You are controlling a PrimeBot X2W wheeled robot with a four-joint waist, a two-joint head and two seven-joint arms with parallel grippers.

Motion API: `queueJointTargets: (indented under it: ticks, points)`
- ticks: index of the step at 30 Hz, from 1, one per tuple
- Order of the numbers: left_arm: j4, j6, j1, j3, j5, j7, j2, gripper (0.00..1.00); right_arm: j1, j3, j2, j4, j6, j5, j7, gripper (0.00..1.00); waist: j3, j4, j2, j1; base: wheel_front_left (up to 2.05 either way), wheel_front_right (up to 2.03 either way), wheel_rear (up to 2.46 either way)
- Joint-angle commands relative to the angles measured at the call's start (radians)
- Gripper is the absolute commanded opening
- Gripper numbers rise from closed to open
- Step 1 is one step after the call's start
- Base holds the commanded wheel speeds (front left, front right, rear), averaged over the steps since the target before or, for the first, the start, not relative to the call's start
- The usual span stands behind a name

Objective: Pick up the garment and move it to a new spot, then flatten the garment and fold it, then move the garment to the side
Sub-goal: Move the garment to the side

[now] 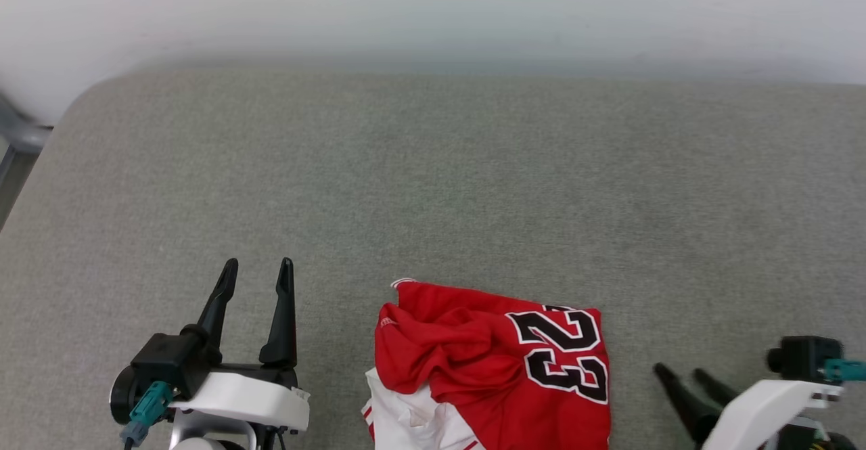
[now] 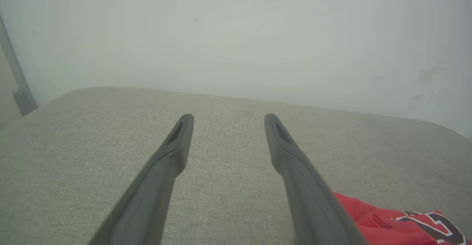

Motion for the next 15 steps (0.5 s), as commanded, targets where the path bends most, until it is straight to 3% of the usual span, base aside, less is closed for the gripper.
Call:
queueJointTargets:
  ticks: [1, 8, 15]
  points:
    - [0.003, -0.008, -0.017, 0.005, 0.008, -0.007, -0.009, 1.00, -0.016, 0.025, -0.006, 0.002, -0.001, 0.040, 0.030, 1.00, 0.027, 0.027, 0.0000, 0.0000, 0.00, 0.00, 0.00]
    - [0.013, -0.043, -0.056, 0.025, 0.027, -0.007, -0.038, 1.00, -0.052, 0.137, -0.030, 0.012, -0.001, 0.155, 0.150, 1.00, 0.079, 0.066, 0.0000, 0.0000, 0.00, 0.00, 0.00]
    - [0.014, -0.066, -0.081, 0.042, 0.052, -0.007, -0.063, 1.00, -0.082, 0.206, -0.015, 0.122, -0.001, 0.198, 0.235, 1.00, 0.116, 0.086, 0.0000, 0.0000, 0.00, 0.00, 0.00]
